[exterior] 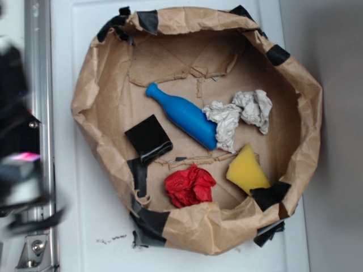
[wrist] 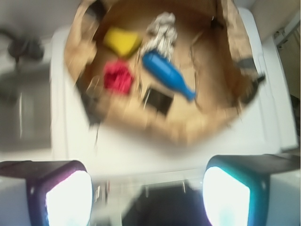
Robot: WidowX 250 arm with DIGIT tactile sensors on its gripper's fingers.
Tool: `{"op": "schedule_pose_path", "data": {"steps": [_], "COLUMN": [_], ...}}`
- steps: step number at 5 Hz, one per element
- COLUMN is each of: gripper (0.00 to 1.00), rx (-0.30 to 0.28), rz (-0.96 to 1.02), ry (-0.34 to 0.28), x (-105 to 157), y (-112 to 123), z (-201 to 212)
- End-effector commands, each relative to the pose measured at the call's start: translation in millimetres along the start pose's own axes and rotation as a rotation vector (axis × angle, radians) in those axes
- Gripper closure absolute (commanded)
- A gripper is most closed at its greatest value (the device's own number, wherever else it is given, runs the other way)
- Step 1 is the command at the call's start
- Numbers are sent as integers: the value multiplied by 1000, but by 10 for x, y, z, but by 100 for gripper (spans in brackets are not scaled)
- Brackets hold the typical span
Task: Grab the black box.
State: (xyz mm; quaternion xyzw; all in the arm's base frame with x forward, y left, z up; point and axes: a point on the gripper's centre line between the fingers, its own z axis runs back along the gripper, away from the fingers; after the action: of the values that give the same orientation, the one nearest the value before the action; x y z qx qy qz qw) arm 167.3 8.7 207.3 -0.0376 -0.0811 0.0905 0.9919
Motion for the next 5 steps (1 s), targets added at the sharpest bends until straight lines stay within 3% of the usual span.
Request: {"op": "schedule_pose_path", "data": {"steps": [1, 2, 3, 4, 5], "gripper": [0, 0, 0, 0, 0], "rx": [-4, -6, 35, 48, 69], "rz": [142, 67, 9, 6, 3], "ry": [-23, 31, 97, 152, 203], "x": [538, 571, 359, 247, 90], "y": [228, 7, -179, -184, -25], "z": [-560, -804, -1034, -1283, -1558]}}
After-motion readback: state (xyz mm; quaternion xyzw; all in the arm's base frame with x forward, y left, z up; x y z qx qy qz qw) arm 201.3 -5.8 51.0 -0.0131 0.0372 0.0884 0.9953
